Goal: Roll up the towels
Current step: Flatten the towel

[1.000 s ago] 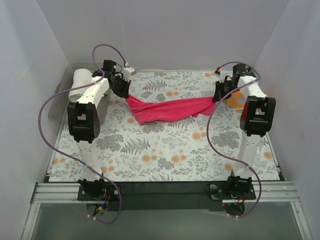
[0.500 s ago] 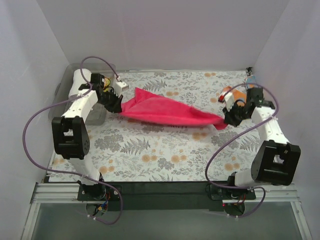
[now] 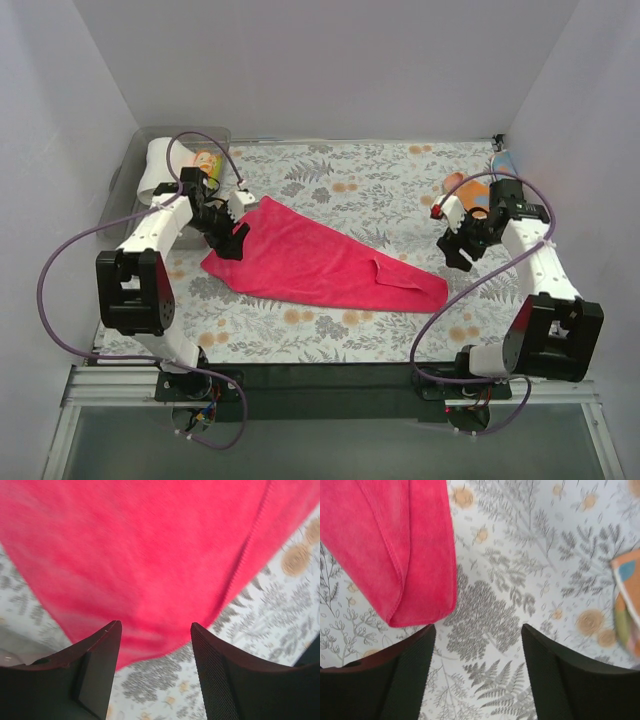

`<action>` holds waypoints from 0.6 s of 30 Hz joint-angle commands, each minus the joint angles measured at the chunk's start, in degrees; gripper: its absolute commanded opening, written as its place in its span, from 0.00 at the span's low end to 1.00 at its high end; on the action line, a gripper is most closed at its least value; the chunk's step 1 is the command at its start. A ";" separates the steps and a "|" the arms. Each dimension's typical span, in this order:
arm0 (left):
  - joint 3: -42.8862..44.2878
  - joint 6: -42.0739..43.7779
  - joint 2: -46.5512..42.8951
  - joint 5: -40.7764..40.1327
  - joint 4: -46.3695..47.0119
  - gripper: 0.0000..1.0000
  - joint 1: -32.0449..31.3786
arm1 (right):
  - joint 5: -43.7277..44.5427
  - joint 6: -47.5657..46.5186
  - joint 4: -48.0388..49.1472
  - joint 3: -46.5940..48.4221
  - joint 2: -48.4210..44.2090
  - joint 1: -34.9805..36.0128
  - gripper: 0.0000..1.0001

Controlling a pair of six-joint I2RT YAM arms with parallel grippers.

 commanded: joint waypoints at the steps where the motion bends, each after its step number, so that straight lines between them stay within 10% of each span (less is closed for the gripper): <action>1: 6.51 -5.78 4.10 0.60 4.92 0.53 0.33 | -6.87 10.60 -2.04 7.06 7.04 4.48 0.60; 18: 11.20 -14.34 10.09 -3.44 7.30 0.54 0.24 | 2.34 36.44 12.28 8.21 20.24 31.04 0.60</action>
